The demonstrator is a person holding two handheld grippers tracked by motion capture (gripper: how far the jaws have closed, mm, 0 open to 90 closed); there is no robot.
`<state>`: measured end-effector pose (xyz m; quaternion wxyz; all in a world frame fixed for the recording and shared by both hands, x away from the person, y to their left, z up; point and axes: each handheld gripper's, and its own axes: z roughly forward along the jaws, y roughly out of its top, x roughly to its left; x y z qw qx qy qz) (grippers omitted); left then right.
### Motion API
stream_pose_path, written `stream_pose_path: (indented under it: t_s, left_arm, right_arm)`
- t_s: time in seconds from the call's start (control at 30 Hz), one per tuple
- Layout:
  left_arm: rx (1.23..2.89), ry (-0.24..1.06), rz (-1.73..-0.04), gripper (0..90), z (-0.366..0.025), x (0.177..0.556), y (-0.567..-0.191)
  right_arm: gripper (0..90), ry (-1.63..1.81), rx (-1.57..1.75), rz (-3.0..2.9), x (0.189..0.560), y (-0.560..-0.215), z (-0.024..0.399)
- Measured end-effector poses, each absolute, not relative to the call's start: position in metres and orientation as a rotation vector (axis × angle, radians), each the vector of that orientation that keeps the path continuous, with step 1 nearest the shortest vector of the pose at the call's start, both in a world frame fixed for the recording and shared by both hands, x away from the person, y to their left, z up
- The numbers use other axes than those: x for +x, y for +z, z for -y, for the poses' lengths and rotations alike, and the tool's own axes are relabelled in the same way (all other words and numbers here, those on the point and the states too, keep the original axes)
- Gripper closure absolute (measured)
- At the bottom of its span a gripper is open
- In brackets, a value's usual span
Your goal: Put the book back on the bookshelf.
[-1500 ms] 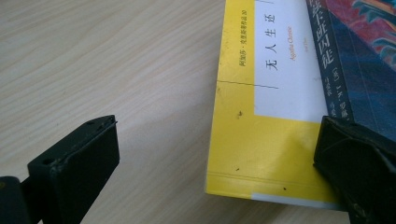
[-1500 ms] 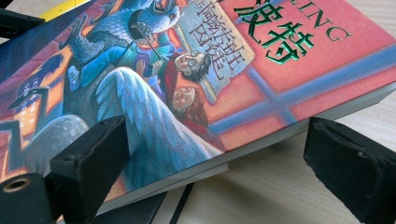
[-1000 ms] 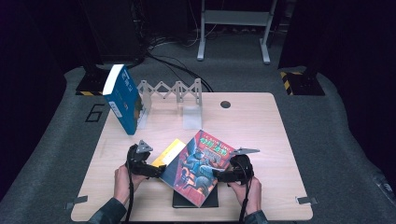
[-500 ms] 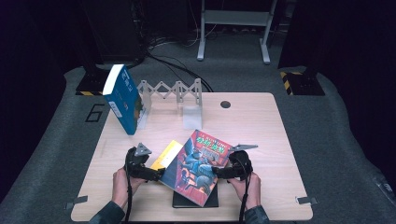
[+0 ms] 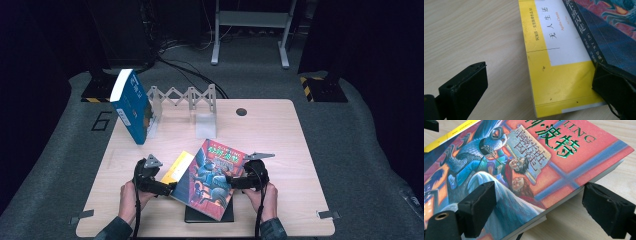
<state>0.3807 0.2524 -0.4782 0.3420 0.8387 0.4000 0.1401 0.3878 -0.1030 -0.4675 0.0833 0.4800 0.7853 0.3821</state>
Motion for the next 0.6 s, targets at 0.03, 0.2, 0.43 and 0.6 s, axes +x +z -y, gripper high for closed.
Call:
stream_pose_path:
  t_s: [0.03, 0.2, 0.43, 0.6]
  left_arm:
    - [2.174, 0.359, -1.045, 0.0, -0.252, 0.38, -0.479]
    - [2.167, 0.348, -1.055, 0.0, -0.252, 0.379, -0.479]
    - [2.169, 0.342, -1.055, 0.0, -0.251, 0.377, -0.479]
    - [2.182, 0.328, -1.051, 0.0, -0.252, 0.381, -0.477]
  right_arm:
    - [11.5, 1.139, 1.41, -2.347, 0.39, -0.468, 0.103]
    - [11.6, 1.149, 1.406, -2.358, 0.396, -0.468, 0.1]
    - [11.8, 1.161, 1.396, -2.366, 0.405, -0.469, 0.096]
    - [16.1, 1.163, 1.412, -2.344, 0.4, -0.467, 0.095]
